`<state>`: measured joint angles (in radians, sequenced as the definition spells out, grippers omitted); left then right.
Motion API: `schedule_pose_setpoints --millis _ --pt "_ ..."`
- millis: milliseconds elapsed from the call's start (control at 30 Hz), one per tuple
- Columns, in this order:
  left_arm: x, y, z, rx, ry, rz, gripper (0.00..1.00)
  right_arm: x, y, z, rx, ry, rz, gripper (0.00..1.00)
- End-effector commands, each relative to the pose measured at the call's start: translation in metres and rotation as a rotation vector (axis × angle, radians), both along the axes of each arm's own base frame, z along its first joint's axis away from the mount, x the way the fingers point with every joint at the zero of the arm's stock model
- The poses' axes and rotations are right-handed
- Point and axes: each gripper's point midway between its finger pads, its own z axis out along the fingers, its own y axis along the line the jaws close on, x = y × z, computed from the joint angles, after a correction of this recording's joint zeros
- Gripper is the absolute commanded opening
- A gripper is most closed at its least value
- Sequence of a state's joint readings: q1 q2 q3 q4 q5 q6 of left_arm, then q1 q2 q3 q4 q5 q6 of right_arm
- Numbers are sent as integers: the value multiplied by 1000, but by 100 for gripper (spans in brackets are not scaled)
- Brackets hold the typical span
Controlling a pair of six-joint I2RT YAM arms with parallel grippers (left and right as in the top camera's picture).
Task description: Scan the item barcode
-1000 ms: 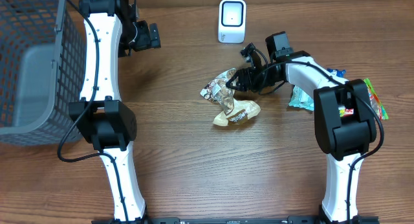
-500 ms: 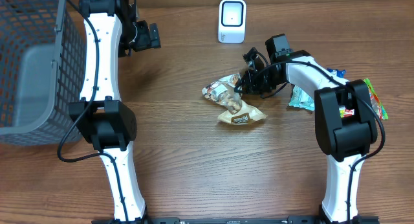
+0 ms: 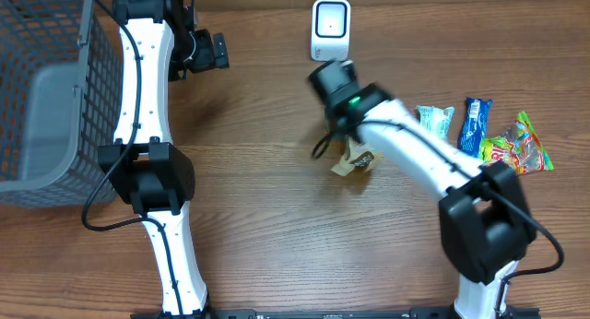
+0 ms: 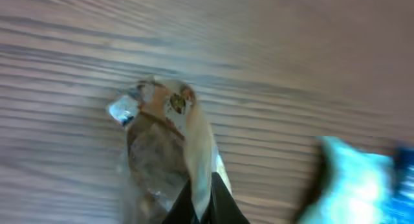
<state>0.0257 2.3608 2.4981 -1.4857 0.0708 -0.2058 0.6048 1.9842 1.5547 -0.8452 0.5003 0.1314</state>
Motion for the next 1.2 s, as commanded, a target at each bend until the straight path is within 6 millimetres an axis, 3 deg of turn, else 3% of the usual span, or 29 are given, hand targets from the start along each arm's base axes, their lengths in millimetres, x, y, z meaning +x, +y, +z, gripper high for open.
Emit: schedule_pose_setpoints --millis 0,100,233,400,467,600,767,833,1000,1167 --pt "-1 -5 -3 -2 7 -26 100 3 -2 50 -269 -273 -61 4" --pt "-1 -5 -3 -3 7 -27 99 -11 29 41 -286 -277 12 4" --pt "-1 -5 -3 -3 7 -27 100 -34 68 8 -329 -242 125 4" --pt "-1 -5 -3 -3 7 -27 100 -56 91 -30 -419 -205 216 4" --pt "-1 -5 -3 -2 7 -26 100 -61 96 -33 -467 -231 234 4" --pt "-1 -5 -3 -3 7 -27 100 -69 107 -26 -515 -294 258 4" --pt "-1 -5 -3 -3 7 -27 100 -68 104 -18 -462 -323 199 41" --pt "-1 -5 -3 -3 7 -27 100 -65 98 -12 -410 -304 157 48" --pt "-1 -5 -3 -2 7 -26 100 -55 81 20 -144 -171 32 57" --pt "-1 -5 -3 -3 7 -27 100 -47 66 68 268 -6 -27 84"
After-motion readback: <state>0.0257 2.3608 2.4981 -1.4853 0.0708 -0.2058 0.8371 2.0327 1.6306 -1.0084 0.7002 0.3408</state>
